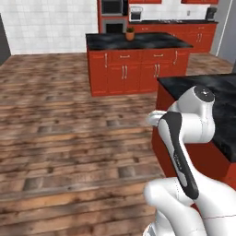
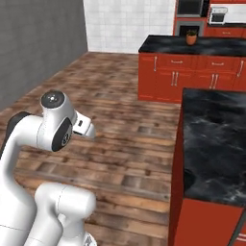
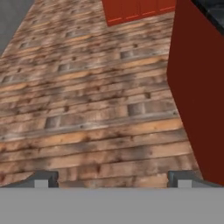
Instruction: Move the bowls from the cabinet to the plates on the dining table.
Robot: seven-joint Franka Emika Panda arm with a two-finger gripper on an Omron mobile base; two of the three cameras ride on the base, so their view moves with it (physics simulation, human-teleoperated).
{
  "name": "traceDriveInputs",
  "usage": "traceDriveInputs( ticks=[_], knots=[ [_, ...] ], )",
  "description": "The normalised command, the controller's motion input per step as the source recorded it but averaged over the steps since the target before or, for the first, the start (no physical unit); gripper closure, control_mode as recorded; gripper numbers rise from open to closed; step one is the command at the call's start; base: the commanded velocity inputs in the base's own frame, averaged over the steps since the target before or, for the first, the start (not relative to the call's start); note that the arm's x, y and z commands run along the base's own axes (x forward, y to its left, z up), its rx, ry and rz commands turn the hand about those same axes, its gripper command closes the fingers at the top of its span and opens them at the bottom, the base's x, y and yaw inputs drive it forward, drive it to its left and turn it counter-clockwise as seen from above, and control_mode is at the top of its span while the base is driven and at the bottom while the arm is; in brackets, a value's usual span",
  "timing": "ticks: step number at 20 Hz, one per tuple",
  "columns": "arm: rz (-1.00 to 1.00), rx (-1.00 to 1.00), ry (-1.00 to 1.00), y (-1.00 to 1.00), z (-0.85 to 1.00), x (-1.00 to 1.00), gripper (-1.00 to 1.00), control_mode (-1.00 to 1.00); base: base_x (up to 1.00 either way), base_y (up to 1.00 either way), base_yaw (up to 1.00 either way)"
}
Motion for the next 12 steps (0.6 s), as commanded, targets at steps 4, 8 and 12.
traceDriveInputs(
  ticks=[4, 8, 12],
  knots=[
    [0.0, 0.0, 0.0, 0.0, 0.0, 0.0, -1.0, 1.0, 1.0, 0.07, 0.03],
    [0.0, 0.0, 0.0, 0.0, 0.0, 0.0, -1.0, 1.0, 1.0, 0.0, 0.0],
    [0.0, 0.0, 0.0, 0.0, 0.0, 0.0, -1.0, 1.0, 1.0, 0.0, 0.0]
  ],
)
